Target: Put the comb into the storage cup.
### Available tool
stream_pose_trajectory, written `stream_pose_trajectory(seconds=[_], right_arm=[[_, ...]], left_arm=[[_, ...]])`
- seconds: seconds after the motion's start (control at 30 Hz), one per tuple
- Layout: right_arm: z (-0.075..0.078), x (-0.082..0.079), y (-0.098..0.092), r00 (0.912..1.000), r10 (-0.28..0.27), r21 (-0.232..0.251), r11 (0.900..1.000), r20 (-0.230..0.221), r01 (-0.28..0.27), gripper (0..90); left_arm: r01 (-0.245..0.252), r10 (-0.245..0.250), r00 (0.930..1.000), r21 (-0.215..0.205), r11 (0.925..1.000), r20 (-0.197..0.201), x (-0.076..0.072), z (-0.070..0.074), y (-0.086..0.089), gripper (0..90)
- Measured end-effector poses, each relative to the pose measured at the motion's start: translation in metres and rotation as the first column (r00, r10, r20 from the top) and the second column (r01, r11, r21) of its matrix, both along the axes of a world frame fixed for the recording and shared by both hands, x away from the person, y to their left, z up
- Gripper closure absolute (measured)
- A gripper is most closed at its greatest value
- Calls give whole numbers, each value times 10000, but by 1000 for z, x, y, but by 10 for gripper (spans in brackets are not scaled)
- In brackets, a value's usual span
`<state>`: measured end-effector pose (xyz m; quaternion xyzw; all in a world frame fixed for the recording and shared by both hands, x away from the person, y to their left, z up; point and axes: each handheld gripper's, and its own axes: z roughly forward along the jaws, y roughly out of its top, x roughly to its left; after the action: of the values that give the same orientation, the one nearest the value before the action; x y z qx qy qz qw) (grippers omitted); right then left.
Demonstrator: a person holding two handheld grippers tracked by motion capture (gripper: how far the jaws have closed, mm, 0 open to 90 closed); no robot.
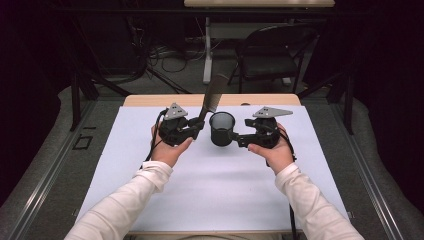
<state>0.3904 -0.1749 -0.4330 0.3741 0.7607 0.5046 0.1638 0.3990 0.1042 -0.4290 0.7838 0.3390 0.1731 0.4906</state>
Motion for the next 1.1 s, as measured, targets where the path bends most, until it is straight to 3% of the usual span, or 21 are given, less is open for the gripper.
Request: stream_pose_trajectory(seconds=[0.27, 0.47, 0.77, 0.87, 1.1], right_arm=[[5, 6, 2, 9999, 30, 64, 10000, -106, -30, 215], [7, 10, 3, 9987, -35, 342, 9994, -502, 53, 252], [11, 15, 5, 9978, -168, 707, 9973, -640, 213, 254], [12, 16, 6, 9970, 148, 837, 9965, -763, -84, 301], [15, 19, 8, 9957, 243, 1353, 9907, -888, -121, 319]], left_arm=[[15, -15, 10000, -21, 10000, -7, 0, -1, -1, 726], [-22, 22, 10000, -45, 10000, -15, 1, -2, -1, 727], [-28, 28, 10000, -150, 9999, -35, 3, -2, 0, 726], [-66, 66, 10000, -176, 9998, -30, 4, -3, 0, 727], [-78, 77, 9999, -171, 9998, -82, 6, -4, 0, 727]])
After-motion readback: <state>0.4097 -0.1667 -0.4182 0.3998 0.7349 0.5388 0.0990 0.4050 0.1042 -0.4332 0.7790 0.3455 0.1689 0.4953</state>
